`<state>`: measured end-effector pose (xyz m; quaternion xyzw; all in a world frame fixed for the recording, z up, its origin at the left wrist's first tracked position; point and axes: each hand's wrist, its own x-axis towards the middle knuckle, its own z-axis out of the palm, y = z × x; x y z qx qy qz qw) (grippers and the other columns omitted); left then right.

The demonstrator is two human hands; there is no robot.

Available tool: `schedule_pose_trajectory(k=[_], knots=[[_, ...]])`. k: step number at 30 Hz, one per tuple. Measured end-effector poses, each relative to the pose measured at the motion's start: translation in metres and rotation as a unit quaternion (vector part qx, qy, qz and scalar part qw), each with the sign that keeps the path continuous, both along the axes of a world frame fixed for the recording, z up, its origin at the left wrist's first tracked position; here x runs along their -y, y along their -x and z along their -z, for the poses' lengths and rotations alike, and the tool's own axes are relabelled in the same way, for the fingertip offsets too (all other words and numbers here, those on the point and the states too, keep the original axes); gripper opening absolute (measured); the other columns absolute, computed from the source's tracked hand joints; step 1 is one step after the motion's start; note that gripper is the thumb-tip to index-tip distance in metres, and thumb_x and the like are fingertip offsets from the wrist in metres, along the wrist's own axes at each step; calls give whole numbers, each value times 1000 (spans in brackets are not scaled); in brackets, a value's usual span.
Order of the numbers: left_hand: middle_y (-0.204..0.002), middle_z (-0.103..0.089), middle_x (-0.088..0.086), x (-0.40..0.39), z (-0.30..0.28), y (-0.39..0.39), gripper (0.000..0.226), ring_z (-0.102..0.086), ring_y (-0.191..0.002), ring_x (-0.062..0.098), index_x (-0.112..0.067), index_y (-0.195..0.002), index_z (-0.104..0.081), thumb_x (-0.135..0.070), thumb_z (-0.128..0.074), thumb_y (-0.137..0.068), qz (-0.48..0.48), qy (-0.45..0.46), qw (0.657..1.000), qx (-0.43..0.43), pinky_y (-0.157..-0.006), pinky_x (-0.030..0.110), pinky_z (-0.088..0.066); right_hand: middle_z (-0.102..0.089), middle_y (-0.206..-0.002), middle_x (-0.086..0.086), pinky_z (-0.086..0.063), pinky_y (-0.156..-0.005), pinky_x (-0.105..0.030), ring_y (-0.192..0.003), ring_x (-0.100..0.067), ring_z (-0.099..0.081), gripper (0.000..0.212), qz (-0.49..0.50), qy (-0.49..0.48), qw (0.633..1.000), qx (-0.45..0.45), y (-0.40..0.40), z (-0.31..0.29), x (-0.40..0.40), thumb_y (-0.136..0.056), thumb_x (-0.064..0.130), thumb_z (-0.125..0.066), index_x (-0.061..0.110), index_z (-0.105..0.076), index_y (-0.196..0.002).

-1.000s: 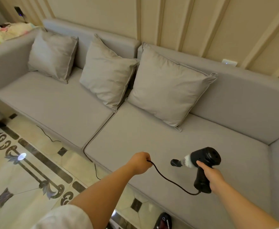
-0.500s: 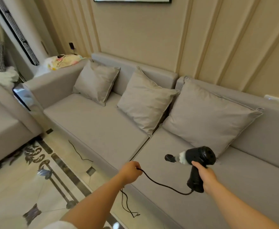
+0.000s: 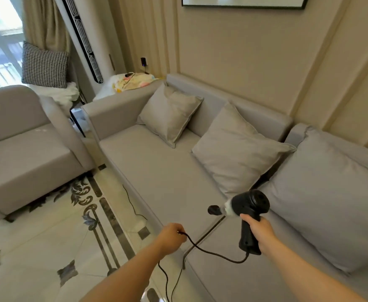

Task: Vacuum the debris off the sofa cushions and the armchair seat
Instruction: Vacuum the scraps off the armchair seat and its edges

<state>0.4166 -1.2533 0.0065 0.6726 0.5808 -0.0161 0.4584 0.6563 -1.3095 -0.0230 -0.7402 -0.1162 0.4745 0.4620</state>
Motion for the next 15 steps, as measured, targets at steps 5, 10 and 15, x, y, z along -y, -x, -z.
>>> schedule_pose_trajectory(k=[5,10,15], knots=[[-69,-51,-2,-59,-19,42,12,-47,-60,10,-15,-78,-57,-17,-55,-89,-97,-26,995,-6,-54,20,-37,-60,-107,-16,-44,-87,-42,-101,-36,-56,47,-46,-2,999,-3,24,-4,-93,-82,24,-66,1,-51,-119],[-65,-48,-3,-83,-11,98,20,-45,-58,8,-19,-69,-54,-15,-55,-89,-177,-8,984,-13,-54,19,-35,-55,-81,-9,-41,-62,-30,-72,-23,-53,37,-135,12,991,-18,82,0,-160,-83,26,-66,5,-52,-110],[-76,-55,2,-116,-1,160,10,-51,-68,14,-12,-87,-62,-15,-52,-90,-229,-5,973,2,-61,22,-40,-57,-82,-11,-40,-54,-27,-72,-24,-54,36,-181,14,983,-16,148,4,-216,-82,23,-66,4,-53,-109]])
